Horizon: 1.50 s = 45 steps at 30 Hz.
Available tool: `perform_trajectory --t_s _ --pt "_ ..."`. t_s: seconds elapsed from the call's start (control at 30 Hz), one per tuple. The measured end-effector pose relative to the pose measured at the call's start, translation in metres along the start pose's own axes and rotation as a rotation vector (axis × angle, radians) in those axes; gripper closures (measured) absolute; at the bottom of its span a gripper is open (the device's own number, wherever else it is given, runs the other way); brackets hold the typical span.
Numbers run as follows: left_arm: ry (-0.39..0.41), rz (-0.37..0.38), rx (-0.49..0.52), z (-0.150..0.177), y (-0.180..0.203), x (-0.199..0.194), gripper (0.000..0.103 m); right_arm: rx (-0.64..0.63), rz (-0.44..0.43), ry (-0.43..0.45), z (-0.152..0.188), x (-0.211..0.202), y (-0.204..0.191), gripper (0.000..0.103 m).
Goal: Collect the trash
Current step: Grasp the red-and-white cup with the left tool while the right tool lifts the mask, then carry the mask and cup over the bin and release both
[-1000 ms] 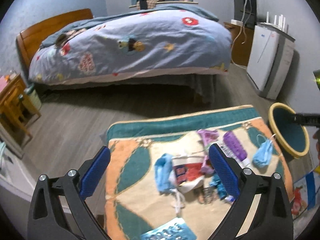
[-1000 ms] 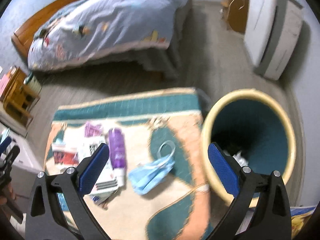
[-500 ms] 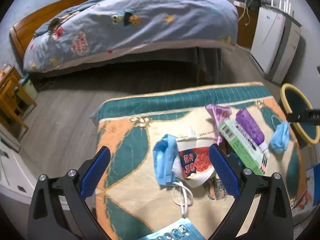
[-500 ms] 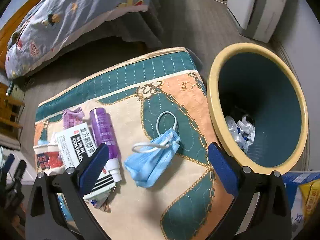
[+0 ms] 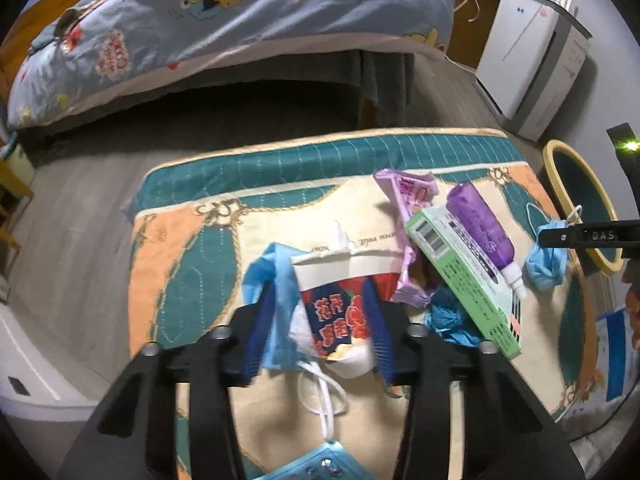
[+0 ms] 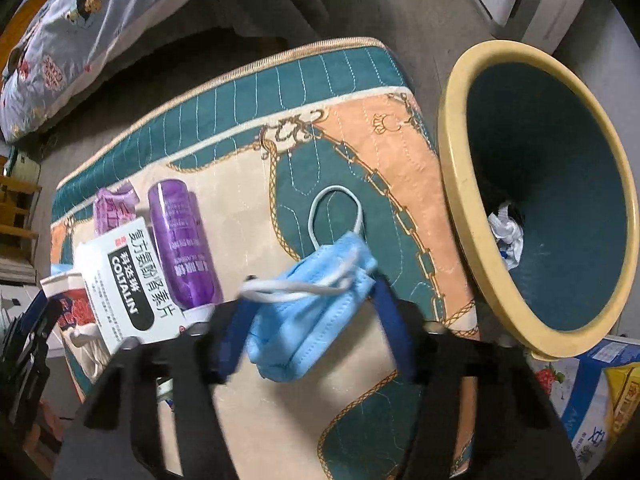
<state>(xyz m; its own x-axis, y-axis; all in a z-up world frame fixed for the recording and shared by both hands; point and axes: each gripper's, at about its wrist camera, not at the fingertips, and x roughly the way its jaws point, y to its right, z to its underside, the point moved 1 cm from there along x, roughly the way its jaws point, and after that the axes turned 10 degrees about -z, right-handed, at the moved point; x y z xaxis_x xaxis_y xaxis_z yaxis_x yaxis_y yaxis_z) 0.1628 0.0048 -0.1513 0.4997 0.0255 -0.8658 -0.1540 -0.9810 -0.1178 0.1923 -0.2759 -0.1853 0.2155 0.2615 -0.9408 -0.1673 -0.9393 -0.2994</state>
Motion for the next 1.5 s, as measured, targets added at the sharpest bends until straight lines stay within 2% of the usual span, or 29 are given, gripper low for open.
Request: perform_trajectory --t_s 0.07,0.27,0.4,0.5,0.53,0.57,0.67,0.77,0.8,0.97,1.13,1.3,1.5 --pt "0.007 0.019 -0.005 0.0 0.002 -0.002 0.069 -0.008 -0.009 -0.005 0.0 0.0 0.001 0.059" --pt "0.054 0.085 -0.038 -0.005 0.004 -0.017 0.069 -0.01 -0.023 -0.015 0.001 0.001 -0.001 0.064" --pt "0.041 0.12 -0.013 -0.005 0.013 -0.018 0.069 -0.011 -0.031 -0.021 0.001 0.0 -0.001 0.065" --pt "0.018 0.094 0.029 -0.002 0.02 -0.012 0.075 -0.017 -0.035 -0.043 0.003 0.003 -0.001 0.065" --pt "0.012 0.077 0.034 -0.001 0.02 -0.01 0.083 -0.022 -0.031 -0.047 0.004 0.004 -0.003 0.067" --pt "0.004 0.069 0.032 -0.002 0.019 -0.008 0.09 -0.034 -0.03 -0.05 0.005 0.004 -0.005 0.077" --pt "0.015 0.085 0.02 -0.005 0.015 -0.01 0.093 -0.063 -0.037 -0.033 0.004 -0.001 -0.012 0.092" --pt "0.031 0.084 0.029 -0.006 0.014 -0.017 0.094 -0.074 -0.058 -0.013 0.003 -0.012 -0.018 0.094" --pt "0.047 0.06 0.042 -0.007 0.015 -0.023 0.094 -0.078 -0.058 -0.005 0.004 -0.016 -0.02 0.095" --pt "0.136 0.013 0.082 -0.013 0.016 -0.055 0.094 -0.095 -0.065 0.052 0.004 -0.042 -0.02 0.095" --pt "0.248 -0.002 0.08 -0.022 0.015 -0.094 0.094 -0.102 -0.065 0.131 0.003 -0.075 -0.02 0.095" --pt "0.324 0.043 0.049 -0.034 0.018 -0.122 0.094 -0.126 -0.052 0.277 0.004 -0.123 -0.028 0.095" --pt "0.354 0.085 0.081 -0.037 0.045 -0.135 0.094 -0.102 -0.069 0.376 0.001 -0.158 -0.016 0.095"
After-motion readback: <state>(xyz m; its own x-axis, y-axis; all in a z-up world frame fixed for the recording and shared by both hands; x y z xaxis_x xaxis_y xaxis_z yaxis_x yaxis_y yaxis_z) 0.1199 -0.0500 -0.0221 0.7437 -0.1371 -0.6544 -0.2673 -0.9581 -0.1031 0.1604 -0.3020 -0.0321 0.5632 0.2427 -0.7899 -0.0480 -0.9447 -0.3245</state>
